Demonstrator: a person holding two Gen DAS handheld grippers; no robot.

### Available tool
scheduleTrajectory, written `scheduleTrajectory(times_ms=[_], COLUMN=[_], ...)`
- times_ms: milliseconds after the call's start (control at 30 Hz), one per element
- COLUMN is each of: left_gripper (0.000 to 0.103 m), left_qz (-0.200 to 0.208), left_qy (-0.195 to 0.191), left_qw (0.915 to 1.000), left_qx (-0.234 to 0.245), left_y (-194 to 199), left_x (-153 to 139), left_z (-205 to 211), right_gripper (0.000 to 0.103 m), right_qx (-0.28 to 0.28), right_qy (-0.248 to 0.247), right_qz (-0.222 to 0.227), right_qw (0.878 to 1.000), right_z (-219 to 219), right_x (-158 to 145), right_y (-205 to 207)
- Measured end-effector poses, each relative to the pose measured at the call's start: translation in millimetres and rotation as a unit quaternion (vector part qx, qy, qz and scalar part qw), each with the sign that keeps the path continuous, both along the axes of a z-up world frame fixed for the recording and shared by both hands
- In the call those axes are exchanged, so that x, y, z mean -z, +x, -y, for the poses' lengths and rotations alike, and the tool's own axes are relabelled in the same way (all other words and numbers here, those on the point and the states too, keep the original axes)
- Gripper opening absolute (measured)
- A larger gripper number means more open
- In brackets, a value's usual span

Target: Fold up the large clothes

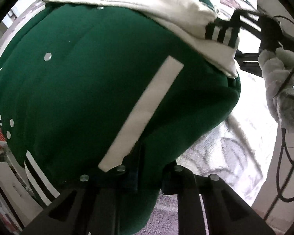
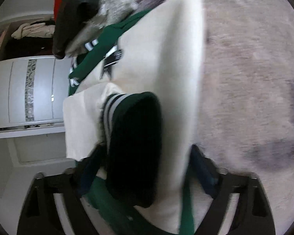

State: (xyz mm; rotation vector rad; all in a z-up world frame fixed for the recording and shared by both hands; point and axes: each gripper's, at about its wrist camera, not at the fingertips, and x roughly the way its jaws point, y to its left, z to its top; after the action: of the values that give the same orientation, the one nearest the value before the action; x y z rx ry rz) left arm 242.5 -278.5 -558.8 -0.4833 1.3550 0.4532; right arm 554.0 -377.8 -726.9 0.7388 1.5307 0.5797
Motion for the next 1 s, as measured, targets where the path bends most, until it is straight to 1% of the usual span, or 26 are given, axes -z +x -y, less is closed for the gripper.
scheduleTrajectory(times_ms=[33,67,100,167,200,233,333,433,500,600,700,733,833,933,1000], left_gripper=[0.011,0.011,0.011,0.01,0.01,0.01,0.009,0.009,0.008,0.008,0.007,0.007,0.006,0.006,0.006], left_qz=[0.003,0.008,0.012,0.024,0.028,0.036,0.058,0.077,0.089,0.105,0.121,0.124,0.136,0.146,0.147], left_qy=[0.002,-0.001,-0.004,-0.011,-0.01,-0.01,-0.01,-0.012,-0.015,-0.038,-0.065,-0.071,-0.098,-0.111,-0.121], left_qw=[1.0,1.0,0.9999,0.9996,0.9995,0.9992,0.9981,0.9966,0.9954,0.9926,0.9883,0.9871,0.981,0.9752,0.9696], left_qx=[0.0,-0.002,-0.006,-0.012,-0.014,-0.016,-0.02,-0.026,-0.032,-0.049,-0.067,-0.072,-0.098,-0.125,-0.154], left_y=[1,1,0,-1,-4,-6,-15,-16,-25,-27,-37,-41,-49,-60,-71], left_x=[-4,-10,-16,-31,-38,-48,-66,-79,-87,-102,-113,-122,-132,-132,-124], left_z=[-1,-5,-9,-18,-19,-22,-30,-47,-61,-91,-131,-149,-197,-242,-279], right_gripper=[0.049,0.033,0.024,0.018,0.016,0.016,0.015,0.015,0.015,0.015,0.014,0.014,0.014,0.015,0.015], right_qx=[-0.003,-0.005,-0.005,0.003,0.004,0.003,-0.003,-0.012,-0.018,-0.023,-0.029,-0.031,-0.04,-0.053,-0.068], right_qy=[-0.013,-0.021,-0.024,-0.028,-0.031,-0.032,-0.039,-0.052,-0.061,-0.074,-0.09,-0.095,-0.117,-0.139,-0.152], right_qz=[-0.005,-0.004,-0.002,-0.003,-0.001,0.002,0.02,0.039,0.05,0.062,0.073,0.078,0.094,0.105,0.105], right_qw=[1.0,1.0,1.0,1.0,1.0,0.999,0.999,0.998,0.997,0.995,0.993,0.992,0.988,0.983,0.98], right_z=[-6,-10,-14,-20,-23,-26,-39,-53,-68,-93,-127,-139,-185,-240,-282], right_x=[-1,-4,-10,-23,-31,-40,-72,-104,-124,-153,-182,-189,-212,-225,-227], right_y=[0,0,0,0,0,0,1,3,5,8,11,10,12,15,16])
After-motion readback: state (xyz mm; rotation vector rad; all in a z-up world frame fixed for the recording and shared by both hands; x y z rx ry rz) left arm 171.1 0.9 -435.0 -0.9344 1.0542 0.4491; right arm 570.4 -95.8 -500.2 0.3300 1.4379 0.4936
